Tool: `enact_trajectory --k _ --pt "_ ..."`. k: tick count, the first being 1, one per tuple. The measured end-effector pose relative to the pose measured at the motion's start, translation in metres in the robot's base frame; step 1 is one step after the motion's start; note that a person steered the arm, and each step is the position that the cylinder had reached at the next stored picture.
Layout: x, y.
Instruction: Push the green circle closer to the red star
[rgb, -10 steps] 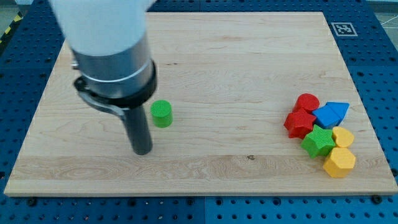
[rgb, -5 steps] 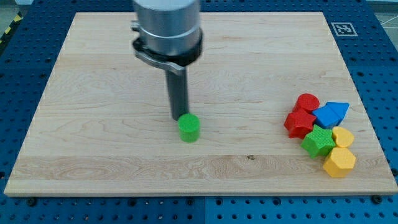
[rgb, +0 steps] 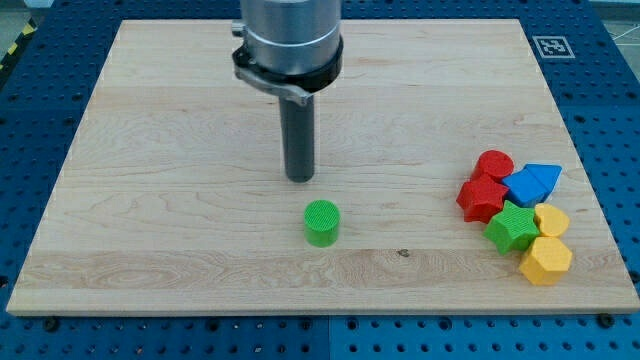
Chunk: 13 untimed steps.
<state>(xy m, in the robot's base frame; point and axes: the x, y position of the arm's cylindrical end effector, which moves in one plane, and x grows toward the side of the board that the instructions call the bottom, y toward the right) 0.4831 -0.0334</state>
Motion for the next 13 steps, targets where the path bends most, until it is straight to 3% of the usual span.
enact_trajectory --k 2,3,6,7,9,11,13 --pt "0.079 0.000" --pt "0.084 0.003" --pt "0.084 0.140" --pt "0.103 0.124" --pt "0.118 0.035" --pt "0.075 0.068" --pt "0.078 0.072"
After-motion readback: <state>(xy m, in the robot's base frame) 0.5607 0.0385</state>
